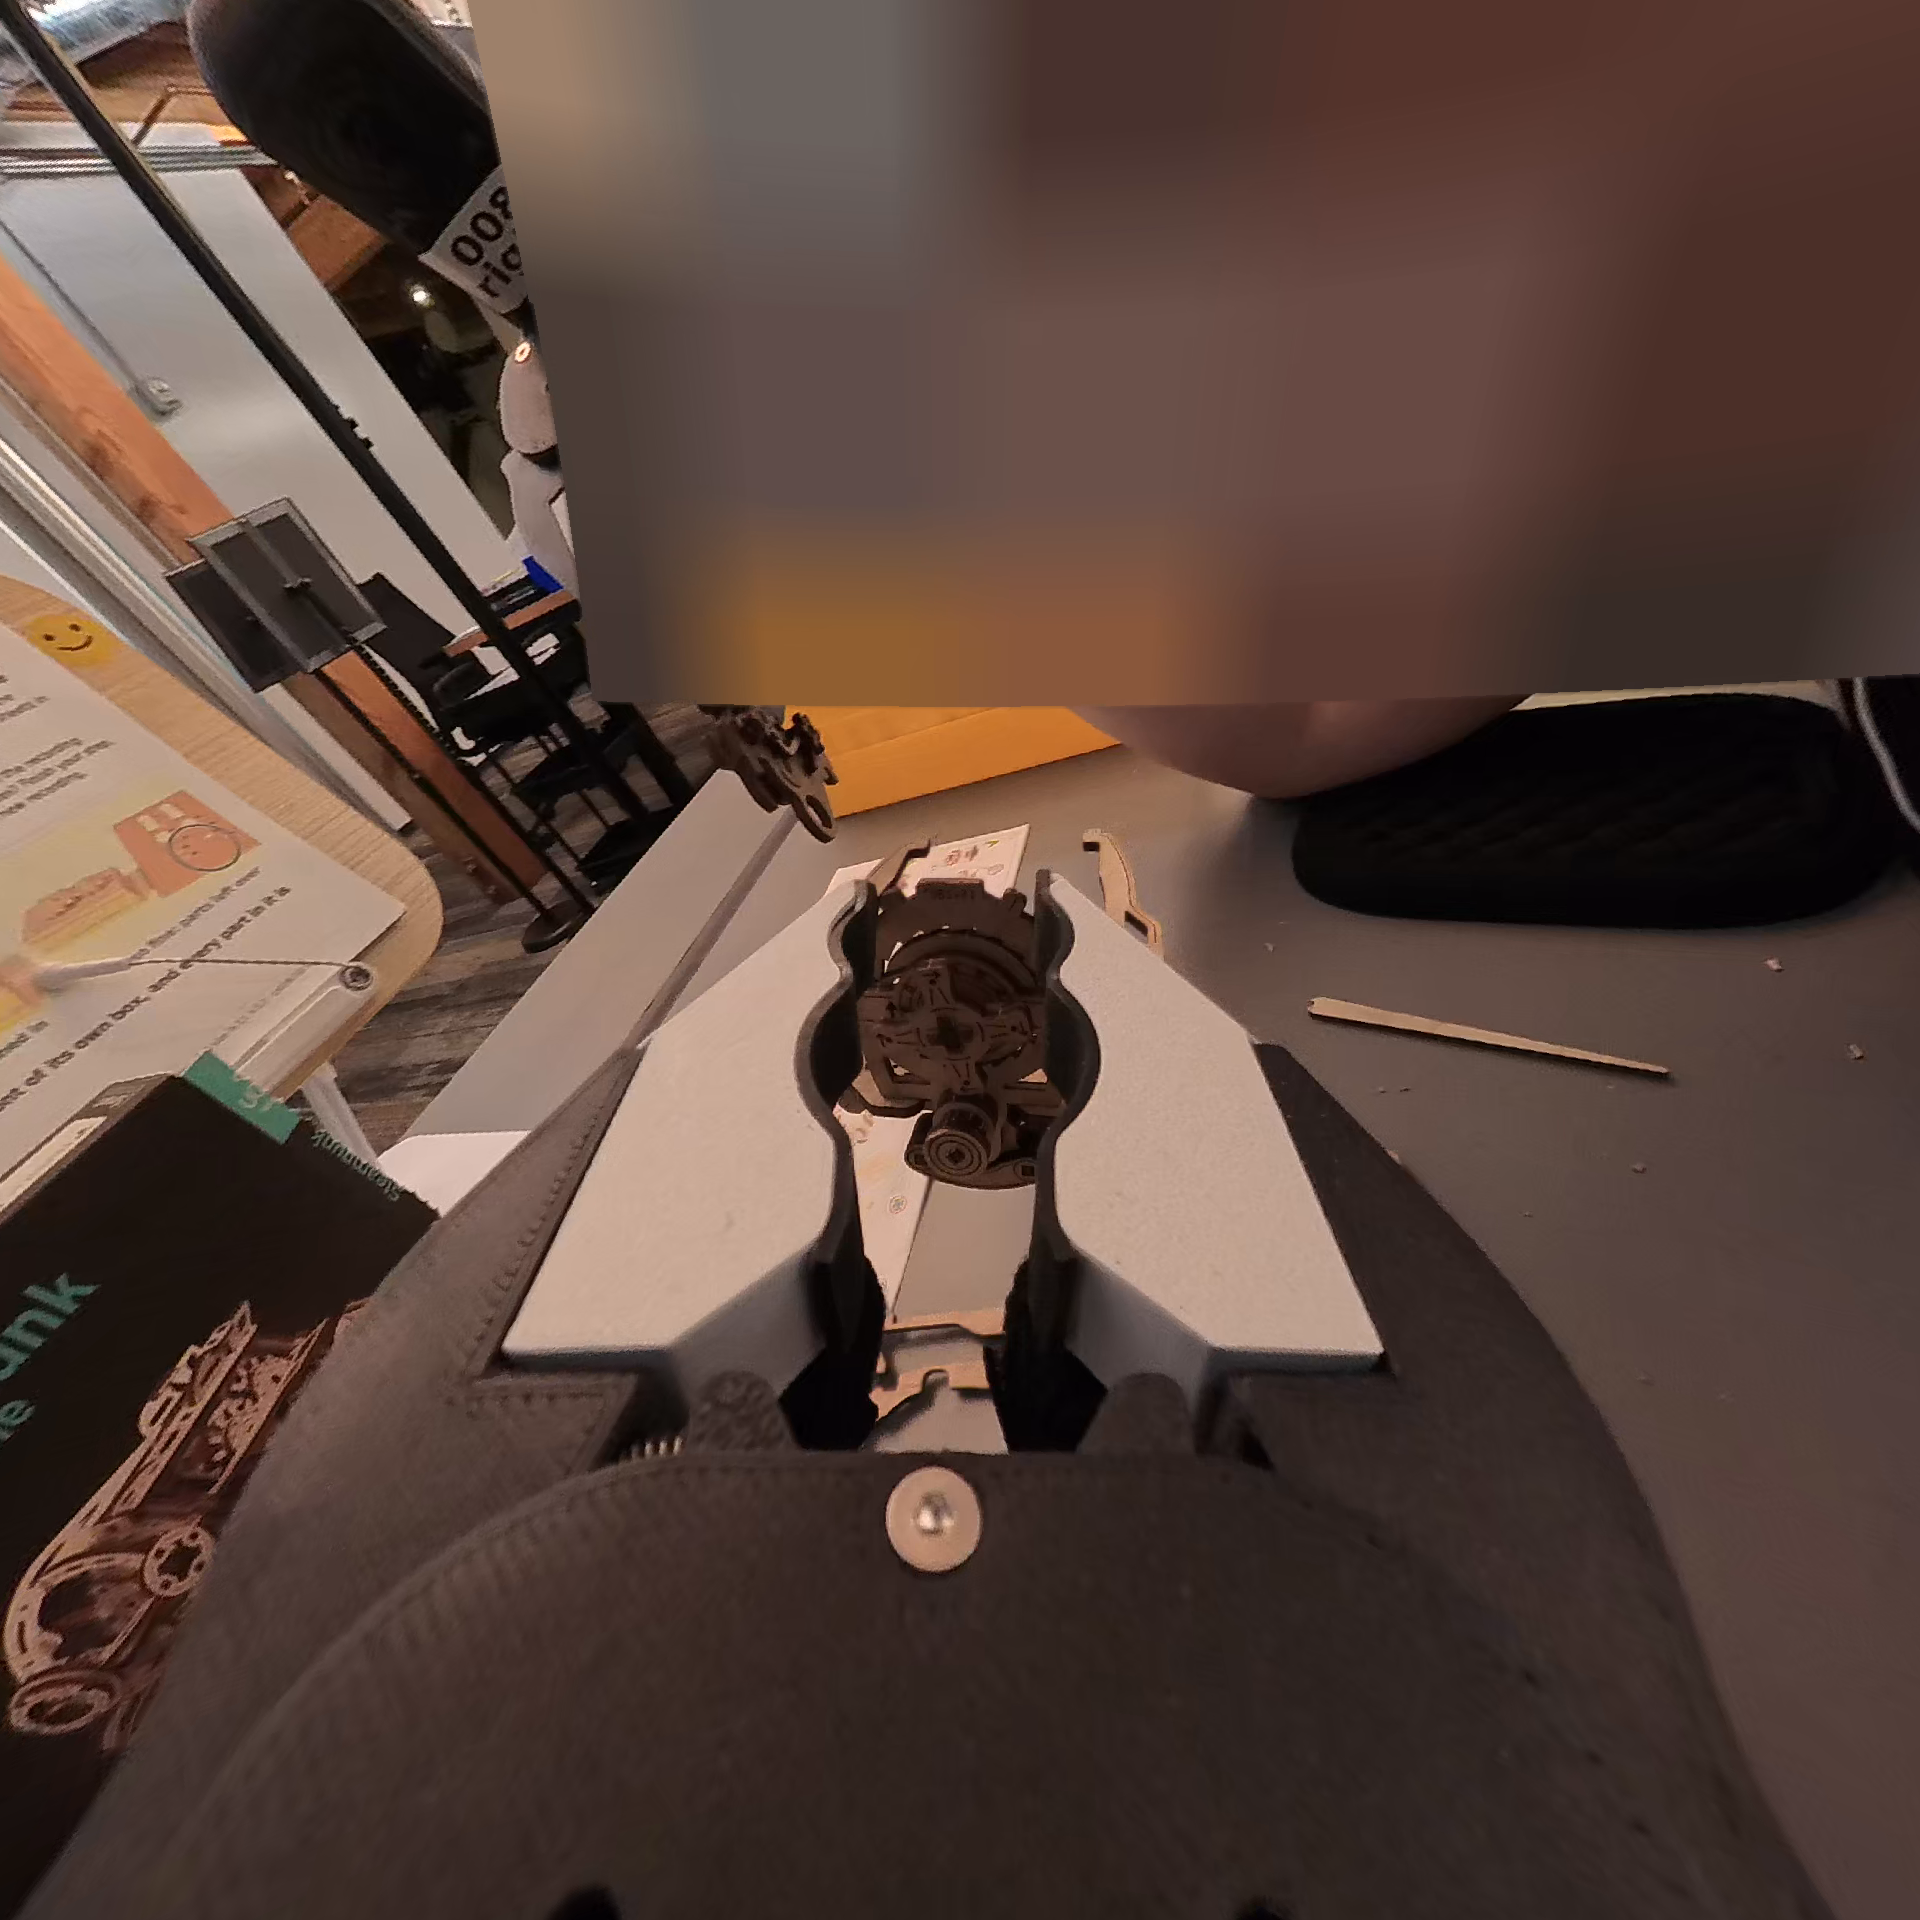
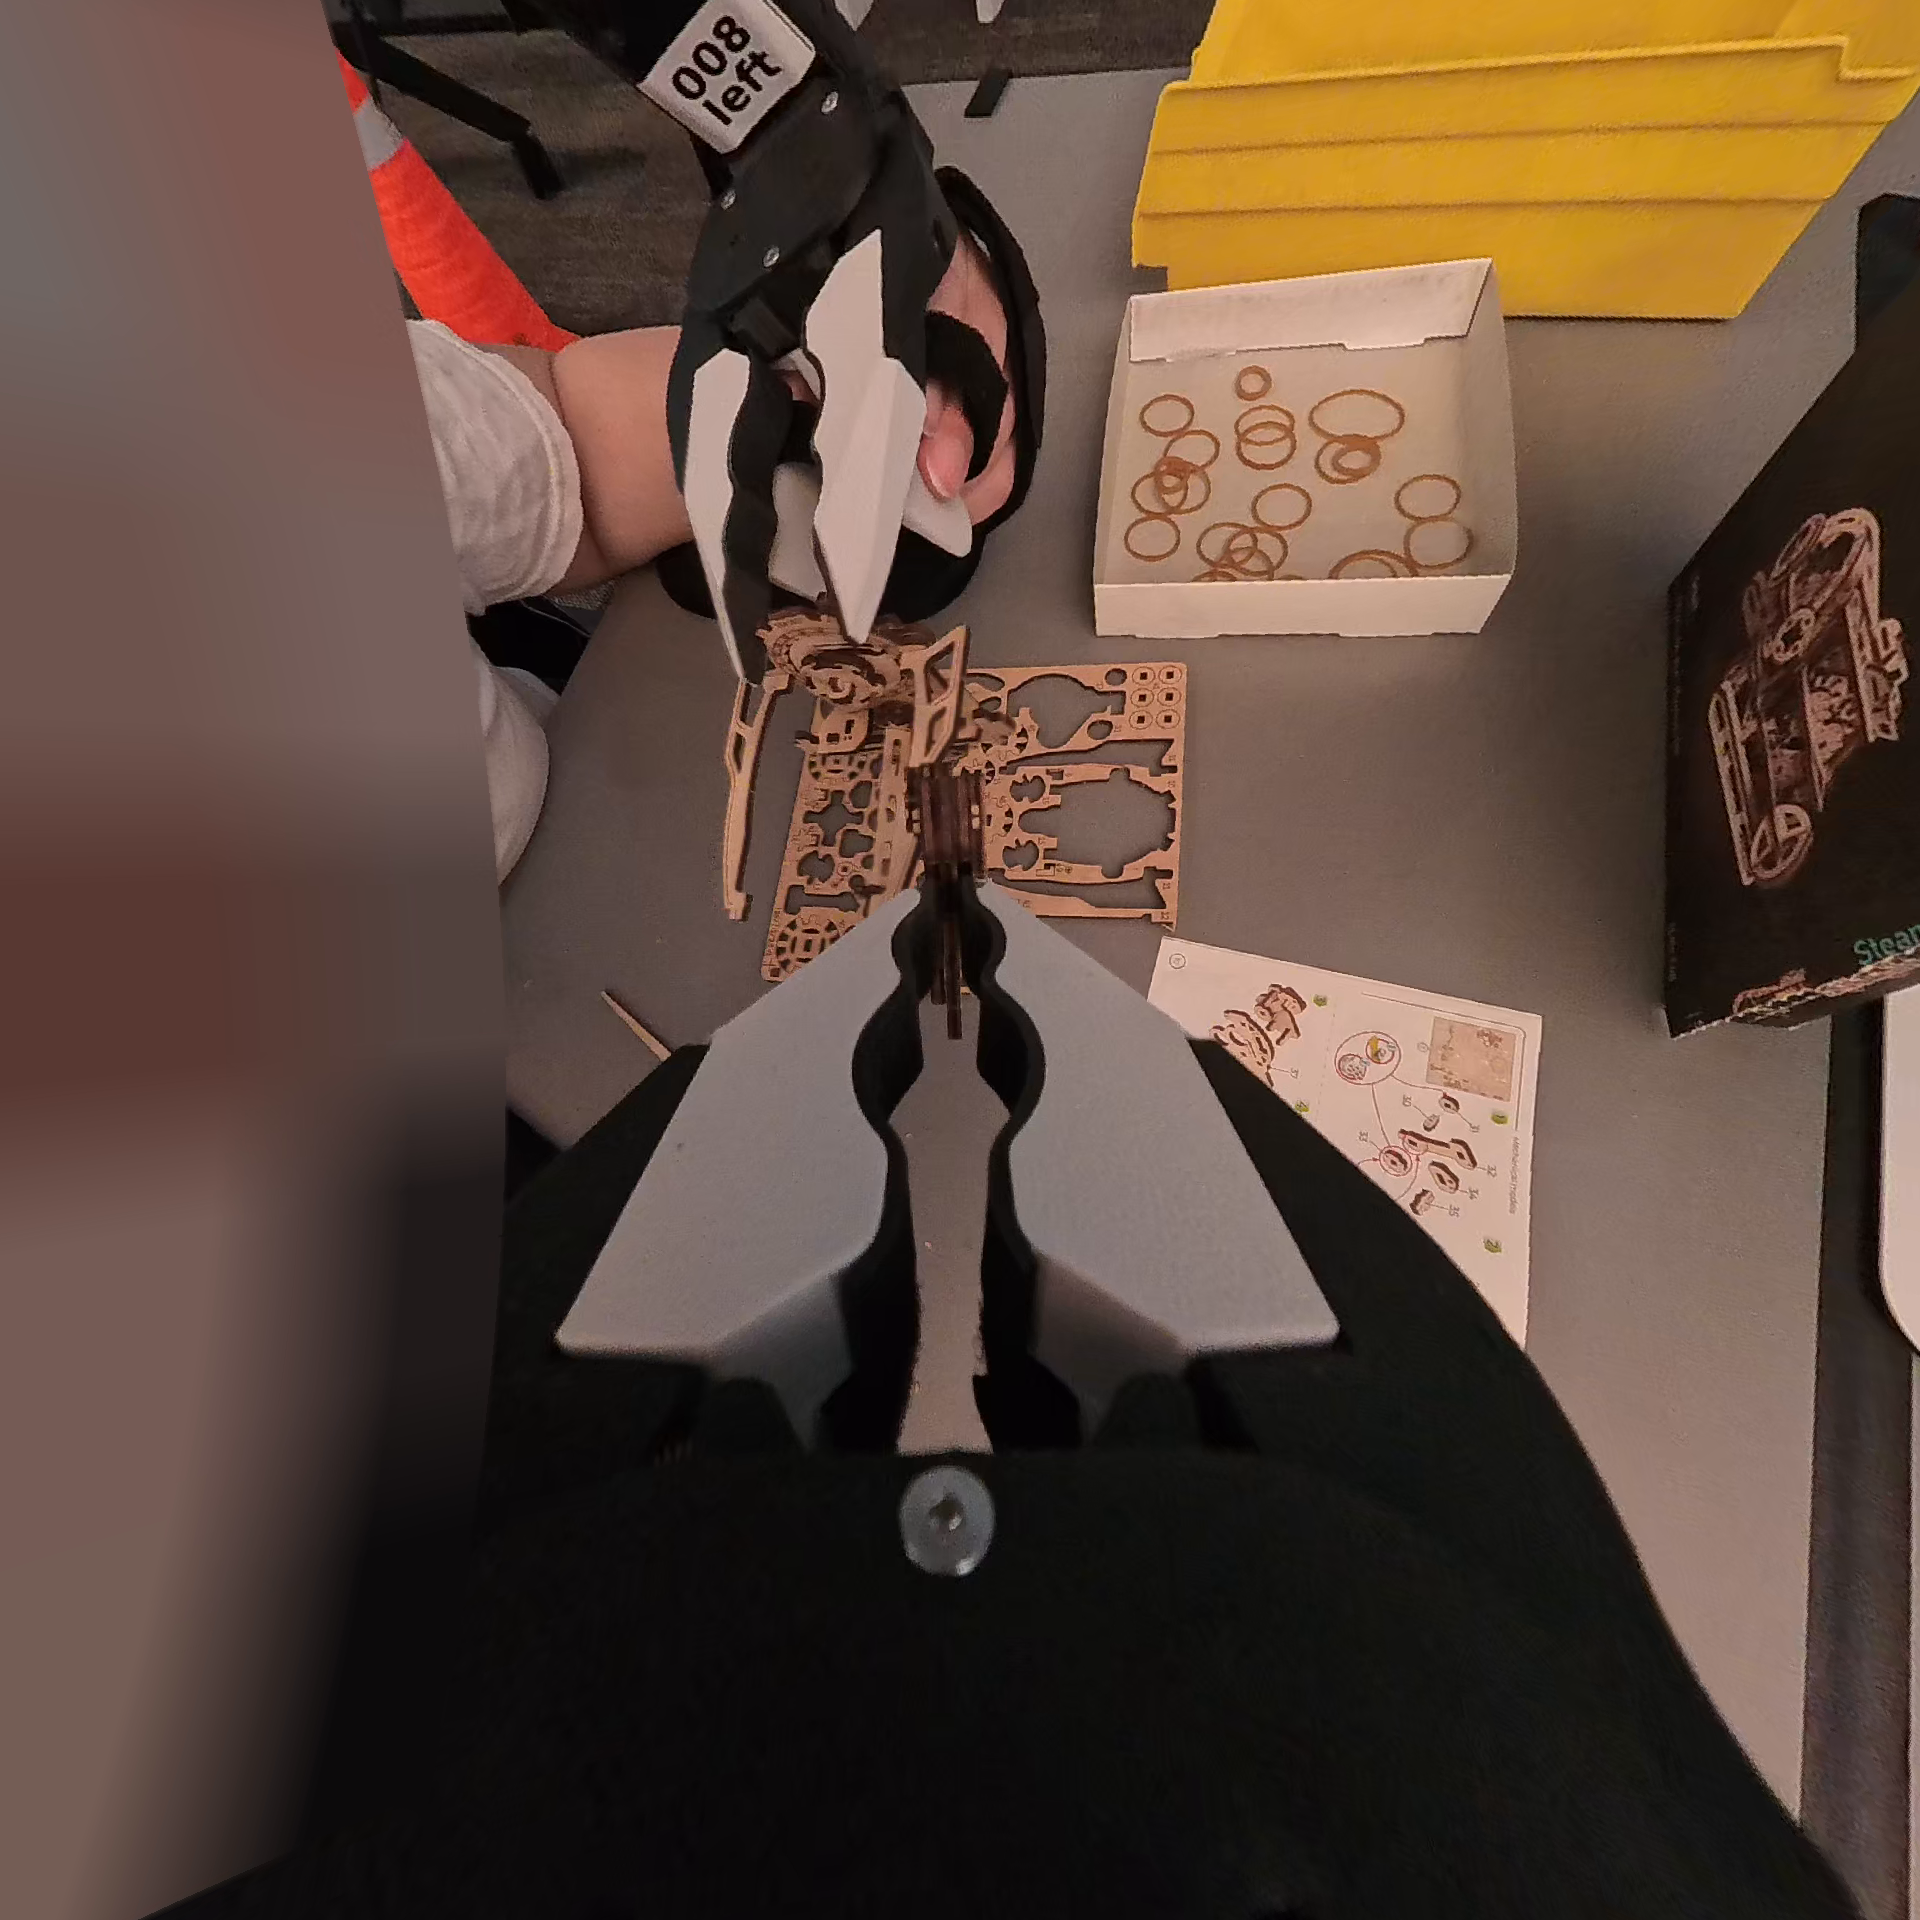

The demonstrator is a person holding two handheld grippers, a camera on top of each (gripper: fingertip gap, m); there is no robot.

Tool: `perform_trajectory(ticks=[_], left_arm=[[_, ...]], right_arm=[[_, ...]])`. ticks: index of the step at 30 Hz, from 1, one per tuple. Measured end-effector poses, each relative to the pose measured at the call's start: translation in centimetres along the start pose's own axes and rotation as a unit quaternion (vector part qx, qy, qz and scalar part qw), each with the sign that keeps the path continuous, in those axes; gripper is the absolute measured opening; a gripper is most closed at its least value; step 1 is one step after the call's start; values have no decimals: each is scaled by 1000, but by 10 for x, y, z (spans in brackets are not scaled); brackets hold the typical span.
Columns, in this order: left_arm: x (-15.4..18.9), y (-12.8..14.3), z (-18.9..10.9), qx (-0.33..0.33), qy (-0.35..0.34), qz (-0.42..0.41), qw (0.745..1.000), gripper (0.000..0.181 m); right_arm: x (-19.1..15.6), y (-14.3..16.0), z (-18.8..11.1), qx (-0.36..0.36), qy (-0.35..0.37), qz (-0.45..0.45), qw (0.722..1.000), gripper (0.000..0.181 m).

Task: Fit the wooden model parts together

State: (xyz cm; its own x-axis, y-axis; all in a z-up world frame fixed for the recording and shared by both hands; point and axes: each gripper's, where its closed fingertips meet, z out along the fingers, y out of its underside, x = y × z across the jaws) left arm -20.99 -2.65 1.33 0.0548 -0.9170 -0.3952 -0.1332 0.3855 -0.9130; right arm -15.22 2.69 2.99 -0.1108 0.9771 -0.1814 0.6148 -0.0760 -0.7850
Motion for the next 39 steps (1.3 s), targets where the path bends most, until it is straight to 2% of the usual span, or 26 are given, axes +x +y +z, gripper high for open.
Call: perform_trajectory(ticks=[5,11,17,20,39], left_arm=[[-6,8,1,-10,-13,-13,1000,28],[-15,23,8,-28,-30,-41,998,28],[-21,34,15,-35,-40,-64,997,28],[-22,37,18,-35,-41,-73,996,28],[-25,45,22,-37,-42,-91,994,28]], right_arm=[[9,8,-6,-15,33,12,999,2],[25,25,-35,-22,112,31,993,2],[43,49,-56,-32,157,72,985,2],[46,58,-58,-45,161,81,983,1],[44,68,-64,-51,160,81,982,2]])
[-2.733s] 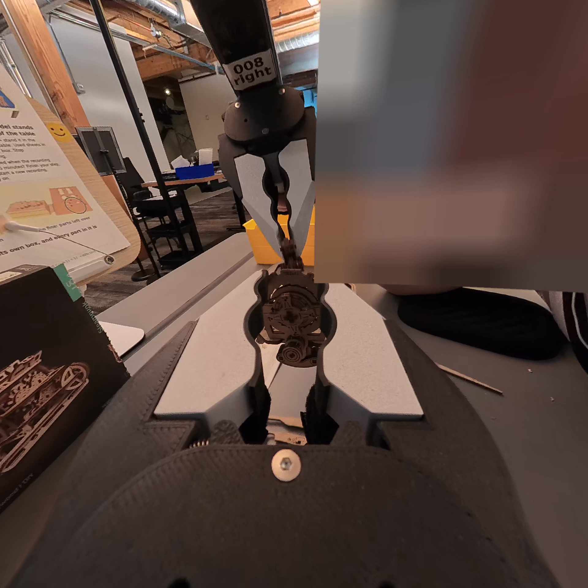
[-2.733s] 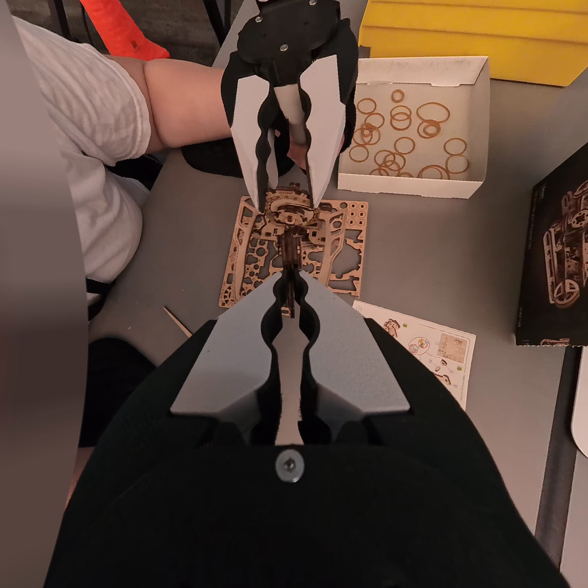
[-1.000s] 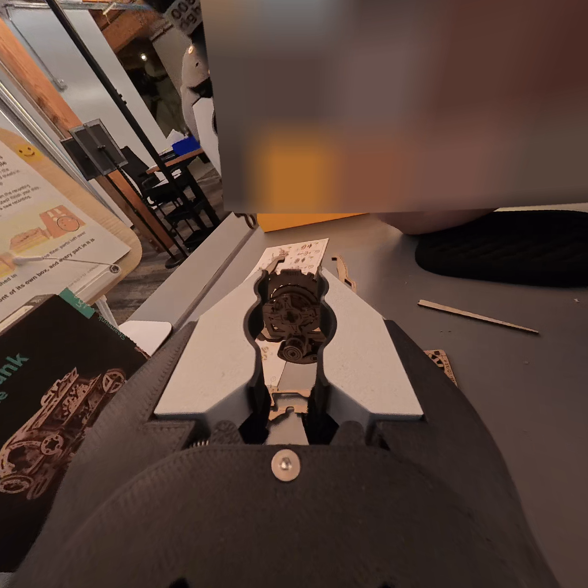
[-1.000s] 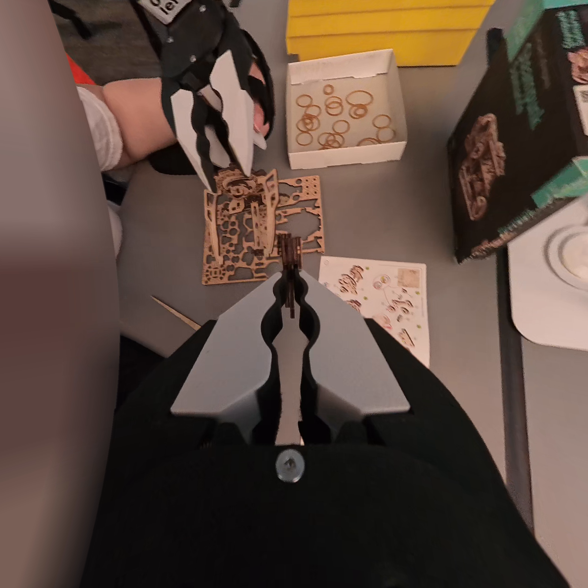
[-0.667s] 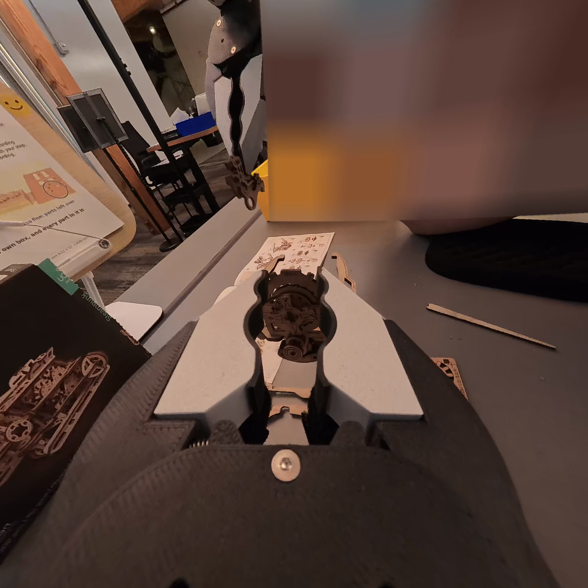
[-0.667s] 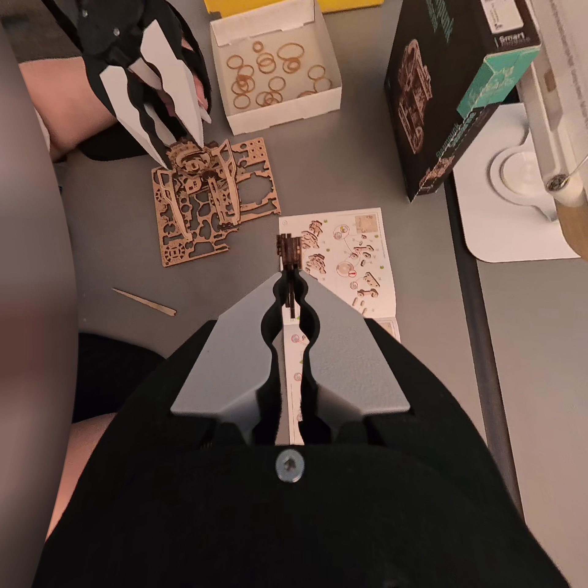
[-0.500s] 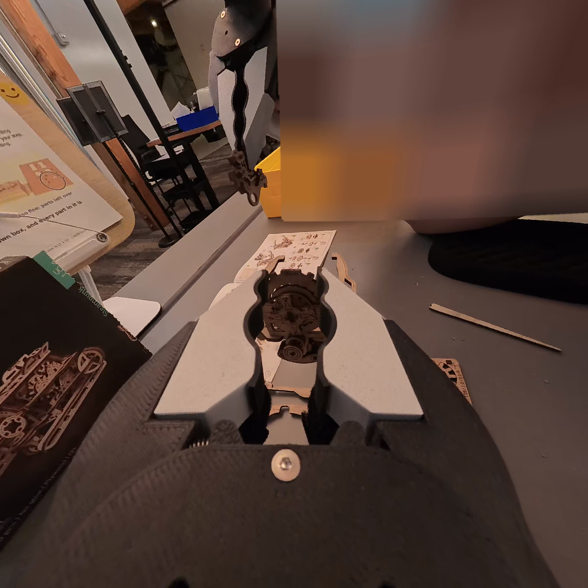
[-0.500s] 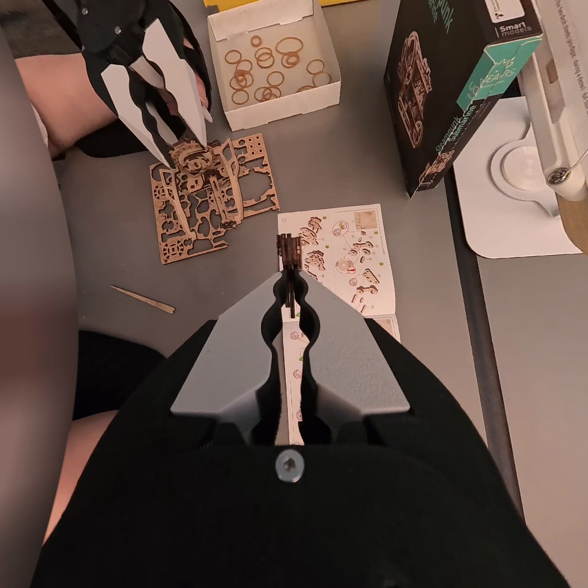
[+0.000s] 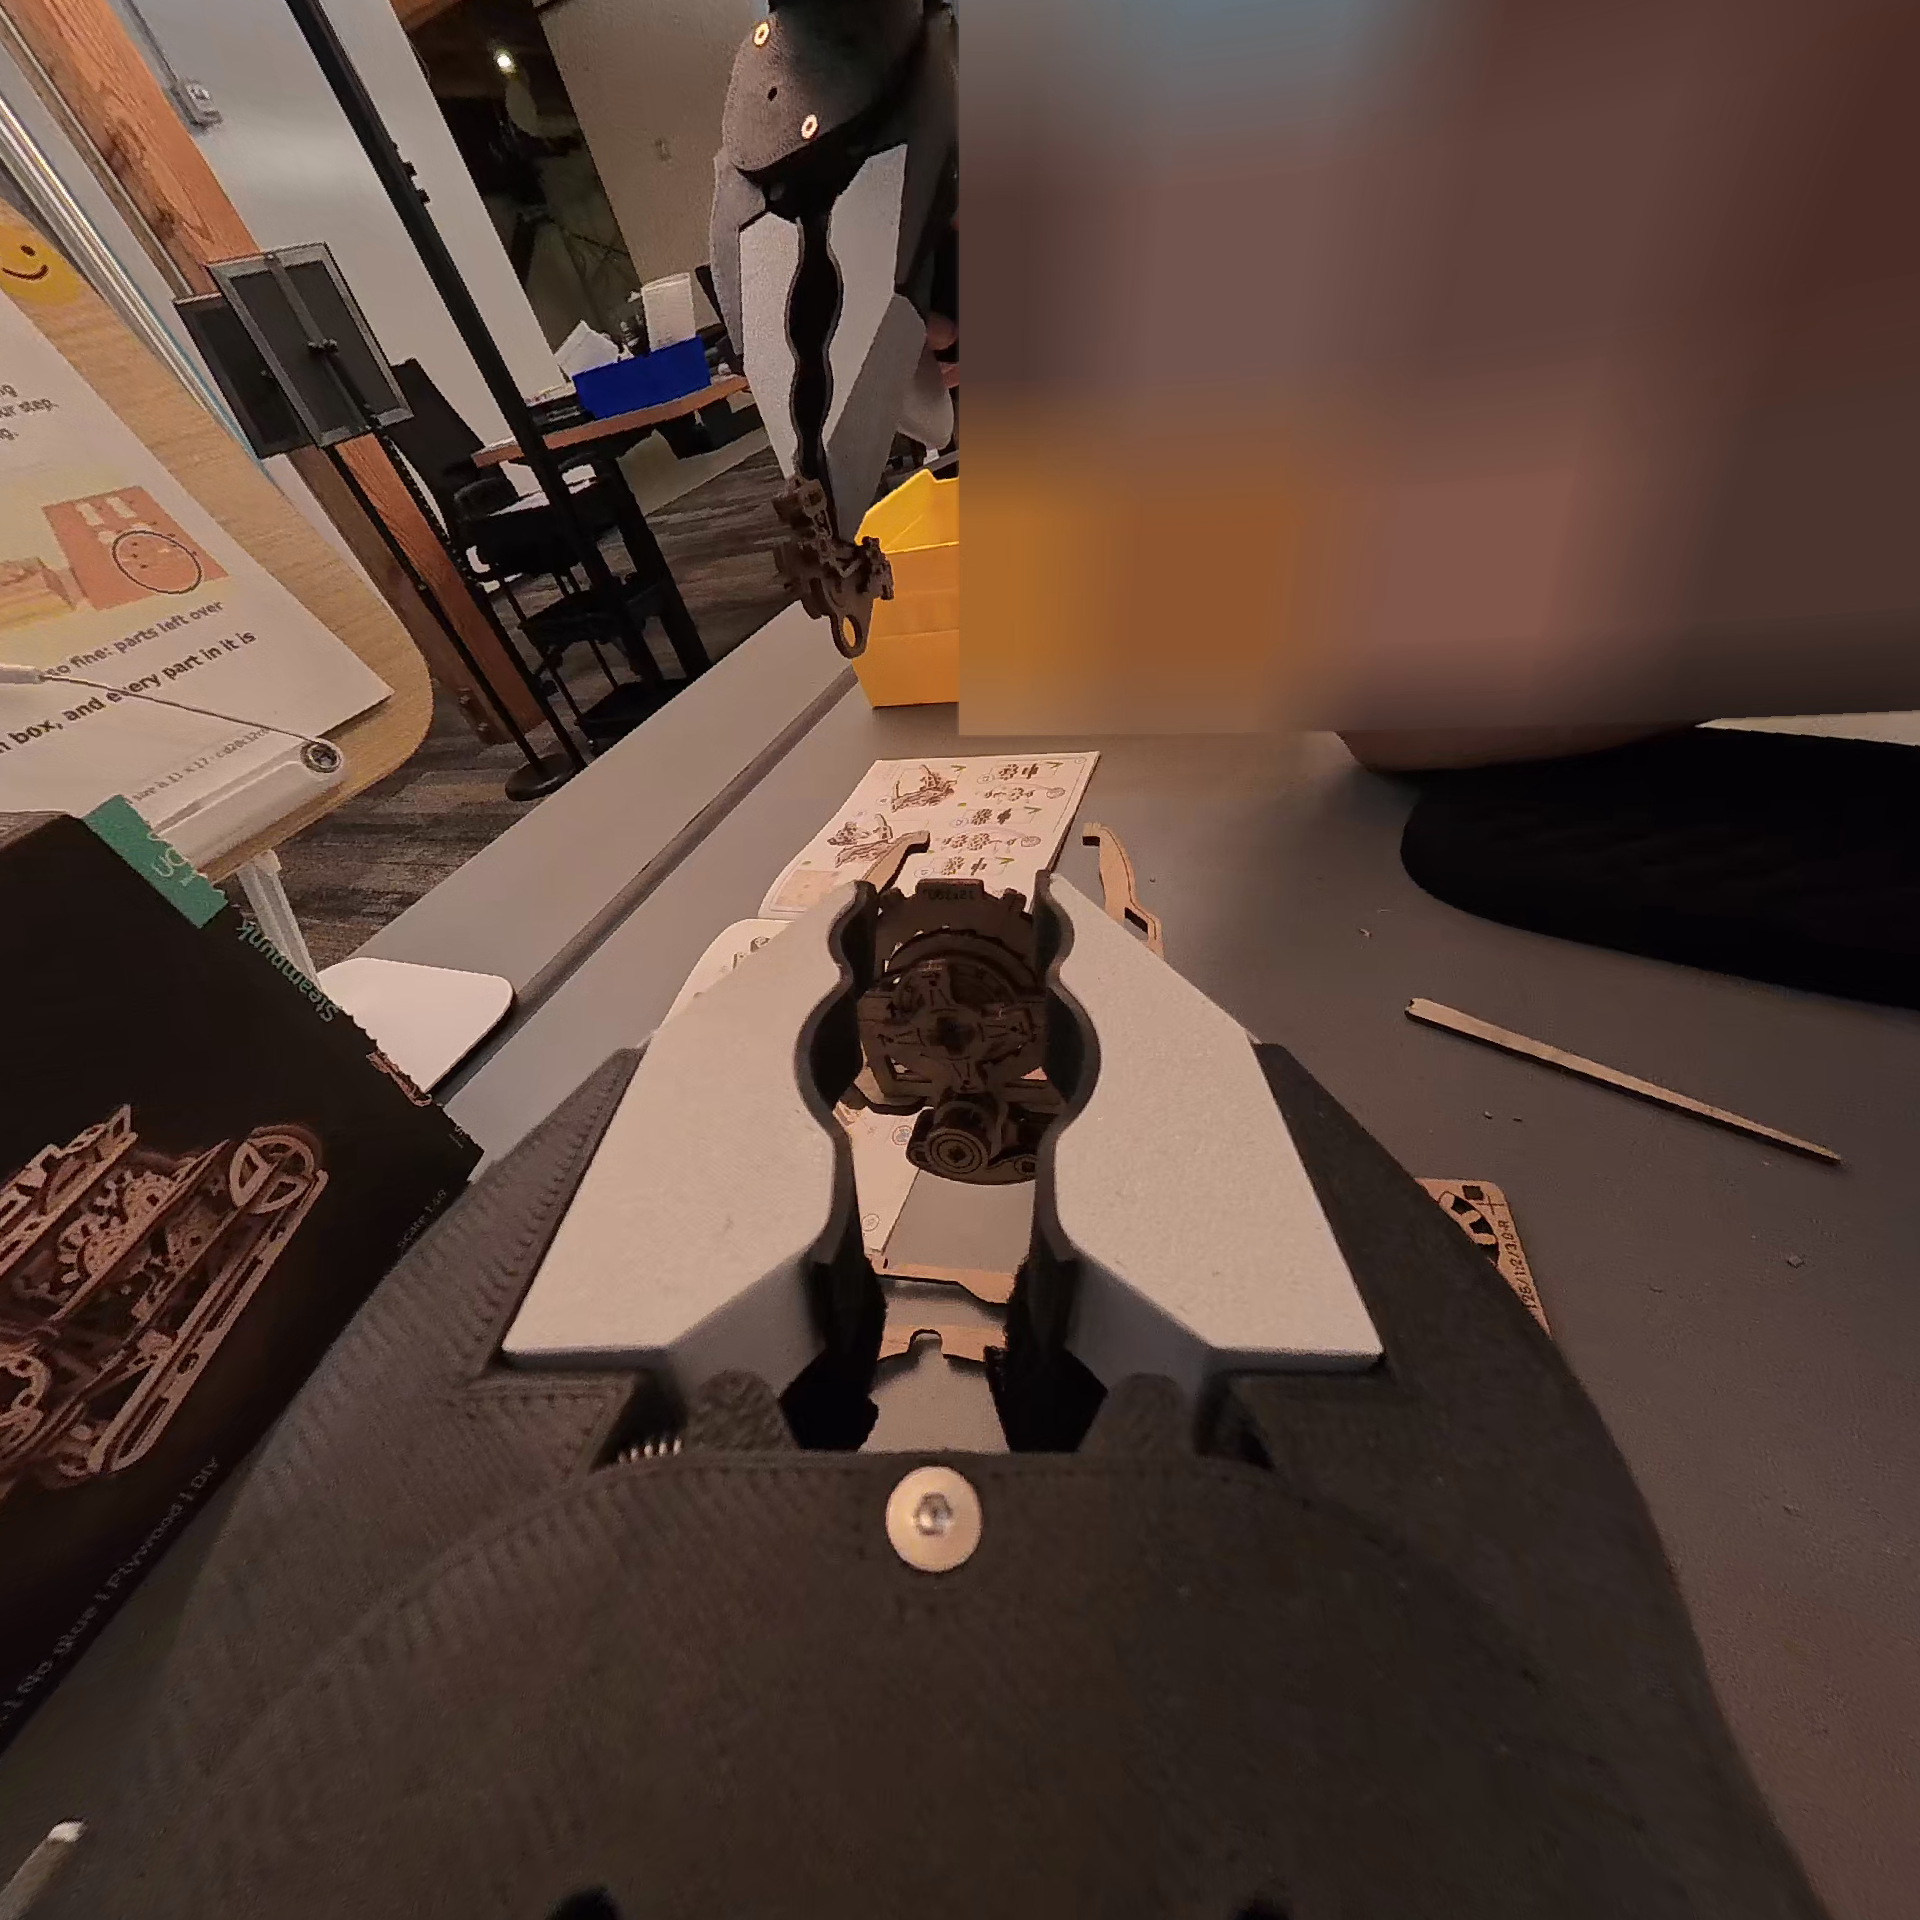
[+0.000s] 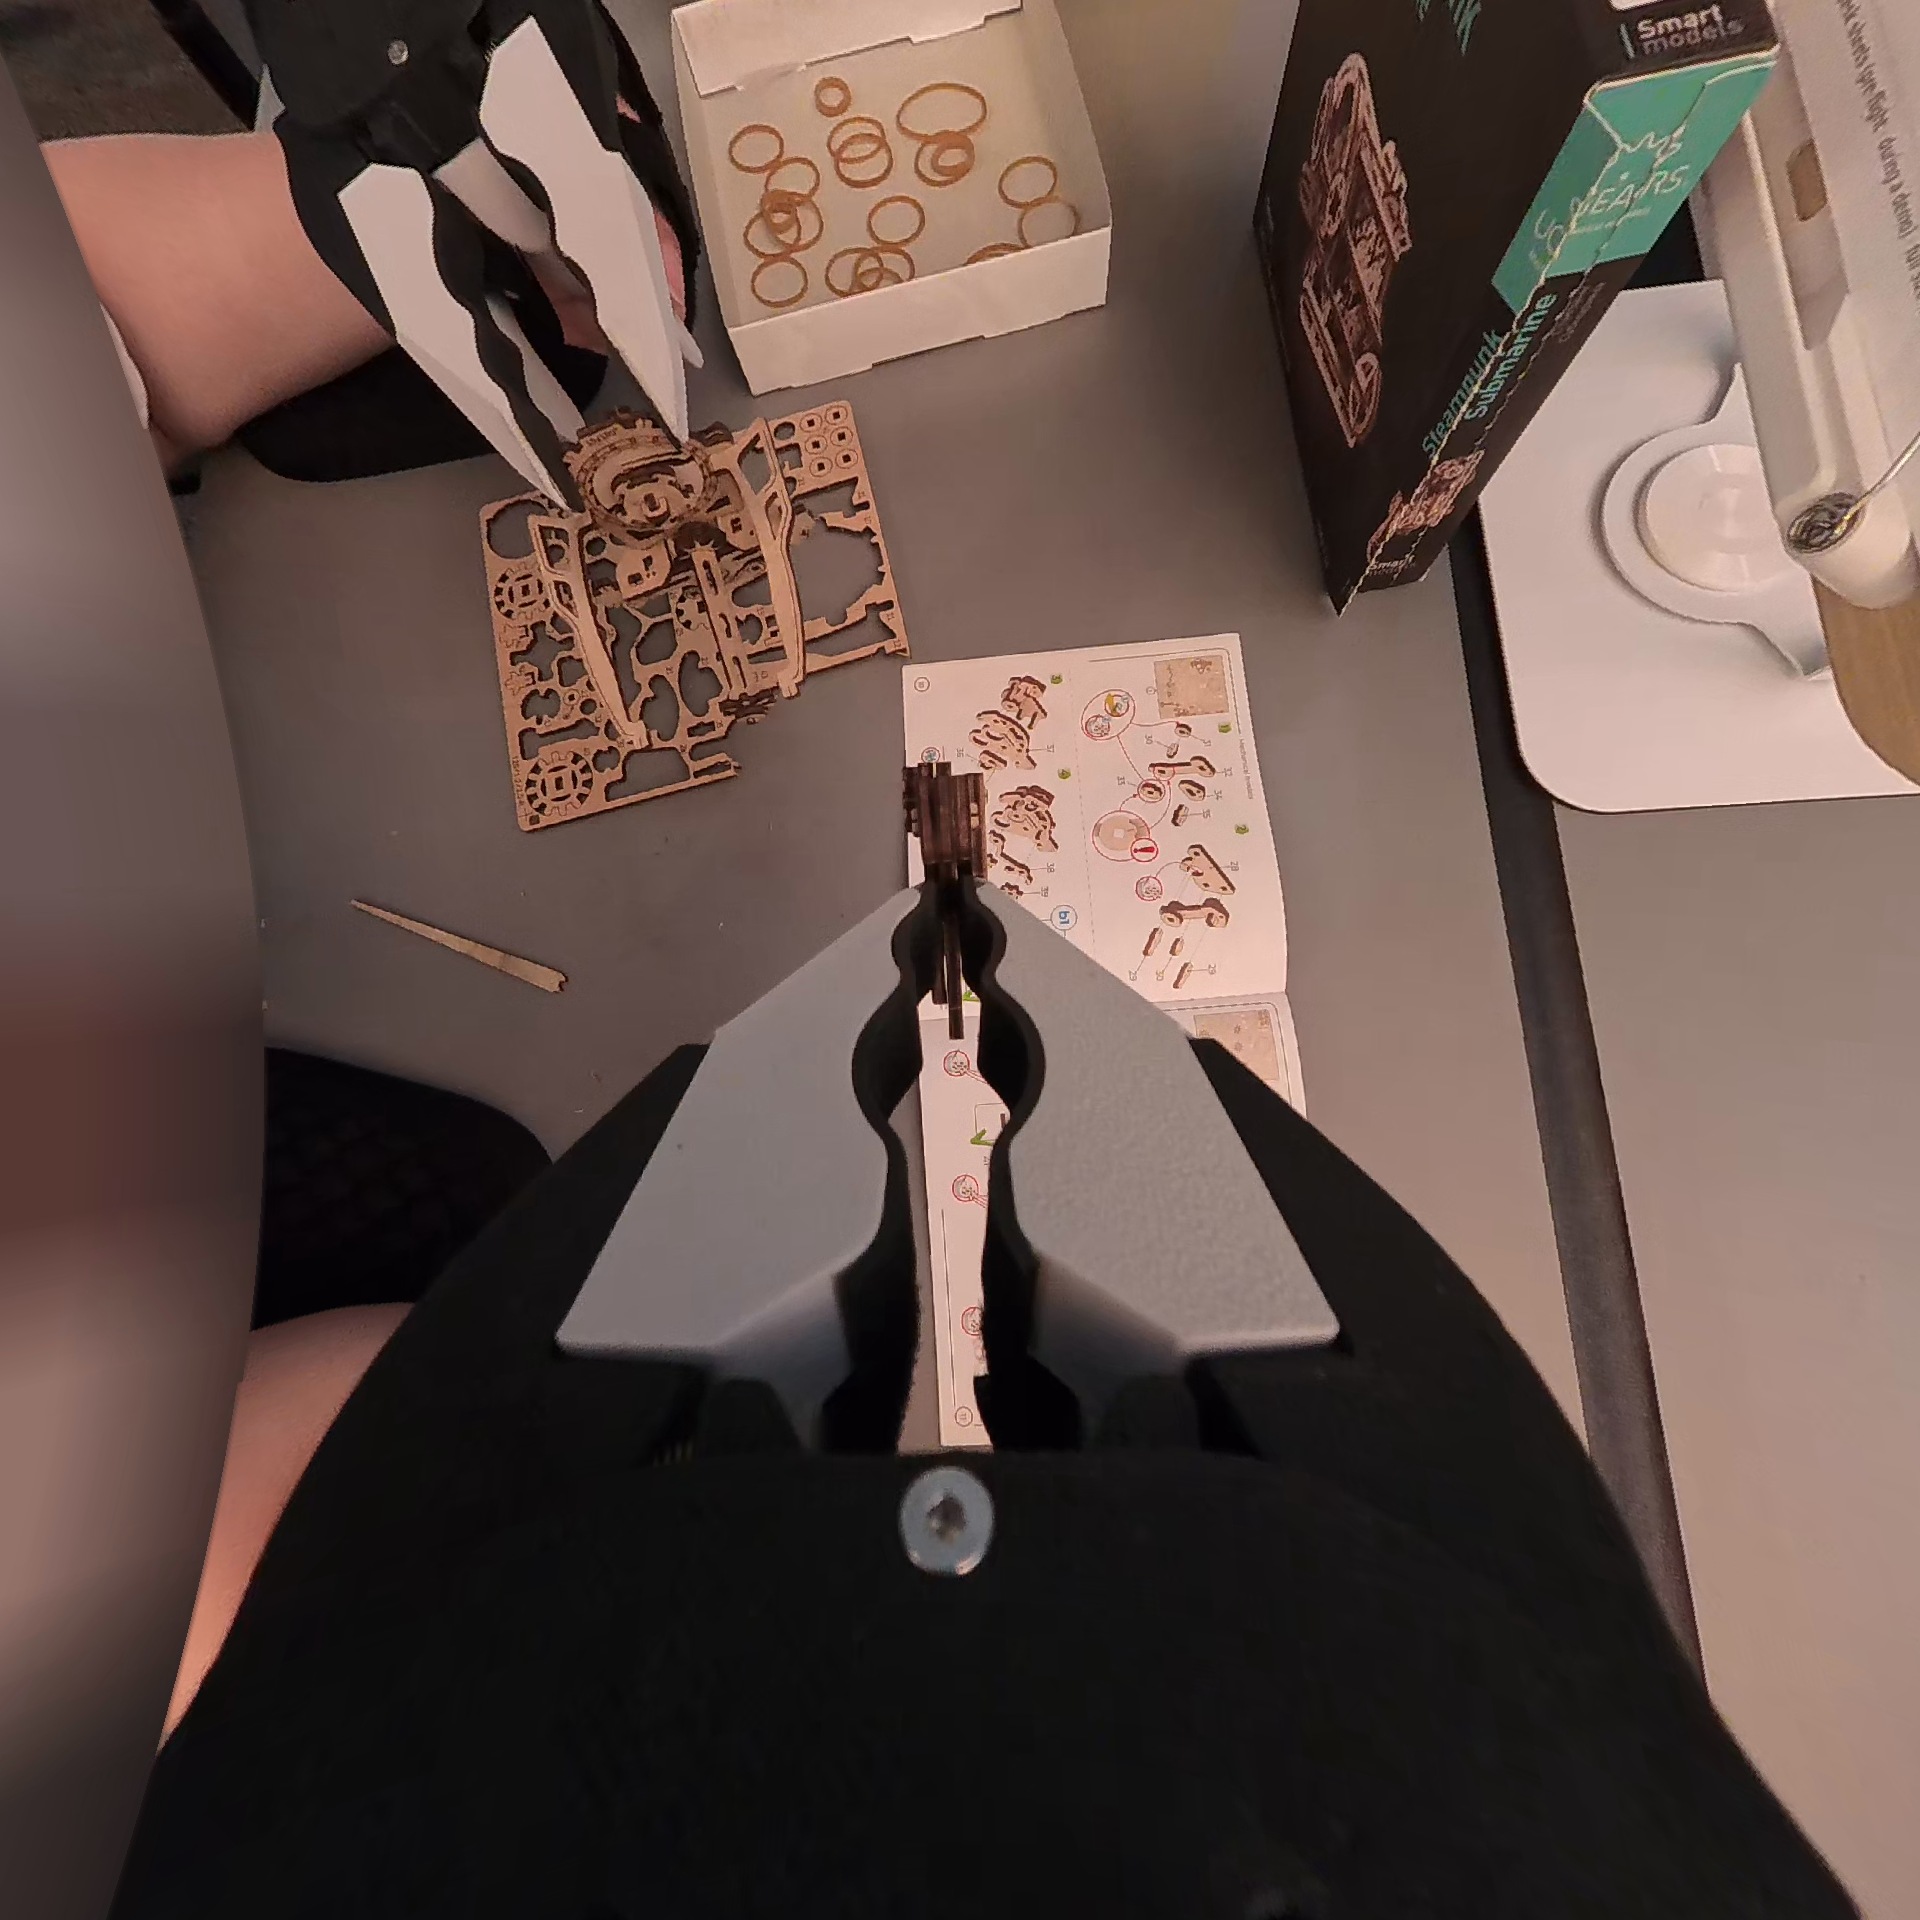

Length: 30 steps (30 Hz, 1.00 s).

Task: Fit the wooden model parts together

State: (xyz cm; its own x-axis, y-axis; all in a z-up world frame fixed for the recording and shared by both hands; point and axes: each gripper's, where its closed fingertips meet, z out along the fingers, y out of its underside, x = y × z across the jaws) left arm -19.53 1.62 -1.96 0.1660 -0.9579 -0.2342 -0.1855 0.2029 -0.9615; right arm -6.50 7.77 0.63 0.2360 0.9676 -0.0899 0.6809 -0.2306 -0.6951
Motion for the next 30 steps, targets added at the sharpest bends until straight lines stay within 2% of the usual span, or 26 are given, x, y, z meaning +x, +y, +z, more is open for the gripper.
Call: perform_trajectory(ticks=[6,9,13,18,24,30], left_arm=[[0,-1,-1,1,-1,1,1000,28],[0,-2,-1,2,-3,2,1000,28],[0,-4,-3,5,-3,4,1000,28],[2,-9,-6,13,-2,4,1000,28],[4,-11,-8,17,4,5,1000,28],[3,-13,-11,21,2,6,1000,28]], right_arm=[[16,8,3,-16,23,20,999,2],[44,22,12,-34,46,60,997,1],[97,57,34,-93,98,134,982,1],[125,81,57,-114,99,152,977,1],[136,94,58,-129,116,156,972,1],[132,108,60,-165,108,163,967,2]])
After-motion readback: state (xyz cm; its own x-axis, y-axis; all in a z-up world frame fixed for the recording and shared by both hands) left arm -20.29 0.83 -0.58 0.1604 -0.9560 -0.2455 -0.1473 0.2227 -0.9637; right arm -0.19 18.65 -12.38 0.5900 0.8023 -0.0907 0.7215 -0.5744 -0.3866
